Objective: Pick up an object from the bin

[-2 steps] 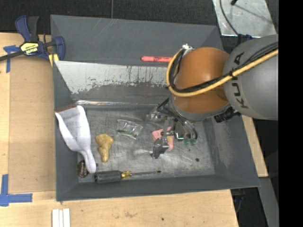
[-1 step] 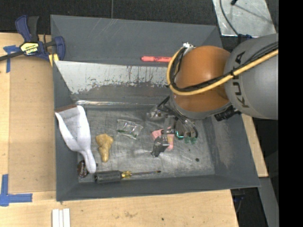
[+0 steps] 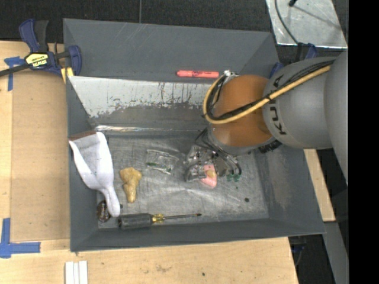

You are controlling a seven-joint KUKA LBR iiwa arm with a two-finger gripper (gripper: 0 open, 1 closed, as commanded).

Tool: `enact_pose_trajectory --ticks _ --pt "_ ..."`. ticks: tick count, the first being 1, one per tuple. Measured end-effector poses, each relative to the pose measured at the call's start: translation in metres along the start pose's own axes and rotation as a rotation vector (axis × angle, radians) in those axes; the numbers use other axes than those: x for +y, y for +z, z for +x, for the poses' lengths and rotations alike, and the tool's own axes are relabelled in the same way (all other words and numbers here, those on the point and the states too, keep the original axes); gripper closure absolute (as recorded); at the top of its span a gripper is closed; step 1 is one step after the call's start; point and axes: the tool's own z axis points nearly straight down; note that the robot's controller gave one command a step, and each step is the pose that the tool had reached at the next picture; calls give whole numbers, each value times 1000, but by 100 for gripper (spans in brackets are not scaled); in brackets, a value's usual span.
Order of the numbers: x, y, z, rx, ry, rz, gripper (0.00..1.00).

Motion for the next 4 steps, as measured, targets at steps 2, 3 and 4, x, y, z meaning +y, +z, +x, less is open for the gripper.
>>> enact_pose_trajectory --ticks 2,3,4 --pt "5 -14 3 13 -88 0 100" --pt "16 -42 12 4 -251 -1 100" --pt "26 -55 11 9 -115 -1 100"
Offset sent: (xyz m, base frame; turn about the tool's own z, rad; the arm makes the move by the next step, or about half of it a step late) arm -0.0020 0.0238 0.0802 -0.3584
